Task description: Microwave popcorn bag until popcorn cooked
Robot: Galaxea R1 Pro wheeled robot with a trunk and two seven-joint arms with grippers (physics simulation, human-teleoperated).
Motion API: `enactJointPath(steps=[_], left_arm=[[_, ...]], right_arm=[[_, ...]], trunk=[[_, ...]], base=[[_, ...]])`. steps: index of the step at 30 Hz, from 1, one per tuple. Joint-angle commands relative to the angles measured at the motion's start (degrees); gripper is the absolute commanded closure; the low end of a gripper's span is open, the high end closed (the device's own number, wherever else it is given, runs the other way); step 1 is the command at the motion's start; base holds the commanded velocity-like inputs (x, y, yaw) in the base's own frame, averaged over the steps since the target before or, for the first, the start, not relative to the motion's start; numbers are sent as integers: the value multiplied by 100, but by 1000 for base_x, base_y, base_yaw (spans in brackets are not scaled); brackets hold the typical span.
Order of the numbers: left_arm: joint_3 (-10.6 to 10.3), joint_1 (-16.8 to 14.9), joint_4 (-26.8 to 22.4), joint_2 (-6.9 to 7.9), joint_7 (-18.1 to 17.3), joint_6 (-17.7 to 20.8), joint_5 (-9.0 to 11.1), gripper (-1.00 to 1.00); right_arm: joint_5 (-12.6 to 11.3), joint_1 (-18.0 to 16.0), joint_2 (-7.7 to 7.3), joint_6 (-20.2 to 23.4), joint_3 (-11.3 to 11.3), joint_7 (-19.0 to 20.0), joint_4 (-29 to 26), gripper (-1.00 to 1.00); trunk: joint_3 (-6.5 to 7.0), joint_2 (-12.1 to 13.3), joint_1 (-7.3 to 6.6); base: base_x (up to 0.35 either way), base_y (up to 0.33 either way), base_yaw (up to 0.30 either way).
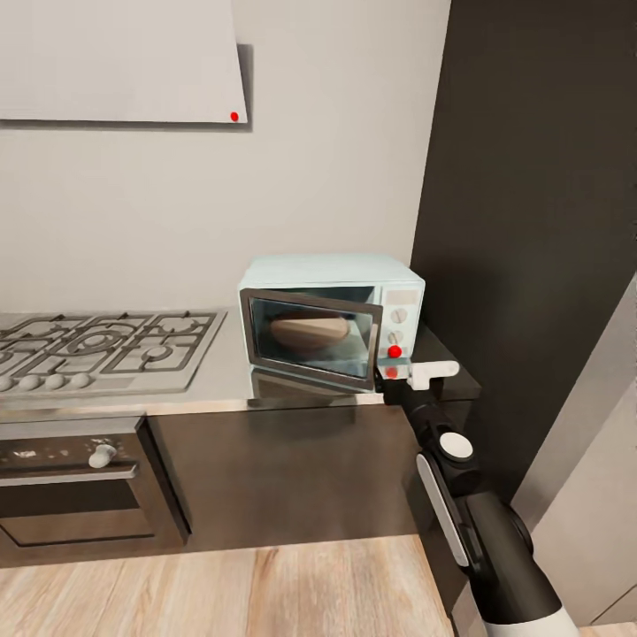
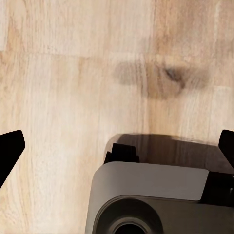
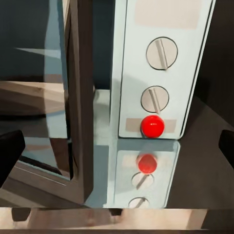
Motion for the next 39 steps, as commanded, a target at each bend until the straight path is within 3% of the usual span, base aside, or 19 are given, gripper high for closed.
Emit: enactJointPath(steps=[1,14,17,19,25,26,30,32,35,39], left_arm=[[14,-4,6,-1,3,-20,9,-100],[13,-4,6,-1,6,-20,11,-100],[7,-5,6,-2,6,-20,7,-100],[2,-5,6,-1,6,-20,7,-100],[1,-5,5,-1,6,-20,7,-100],[1,-5,5,-1,6,-20,7,-100],[1,-5,5,-1,6,-20,7,-100],[1,-5,5,-1,7,-20,7,-100],[9,-5,5,-1,7,-20,7,-100],[9,-5,5,-1,6,-20,7,-100]], right_arm=[[12,-4,-8,36,8,-31,-8,-100],[3,-21,-86,-48,-72,-80,-13,-100],[5,-47,-79,-72,-167,-259,-13,-100],[4,-17,-78,-326,-190,-484,-13,-100],[8,76,-95,-1167,-224,-615,-4,-100],[33,91,-154,-1258,-227,-615,1,-100],[114,94,-333,-1278,-187,-552,14,-100],[124,93,-358,-1274,-174,-438,17,-100],[128,92,-369,-1278,-211,75,14,-100],[85,99,-367,-1295,-227,277,7,-100]], trunk=[[-6,-3,0],[-6,-3,0],[-6,-3,0],[-6,-3,0],[-6,-3,0],[-6,-3,0],[-6,-3,0],[-6,-3,0],[-6,-3,0],[-6,-3,0]], base=[[0,-1,0],[-19,-76,0],[0,-1,0],[0,0,0],[0,0,0],[0,0,0],[0,0,0],[0,0,0],[0,0,0],[0,0,0]])
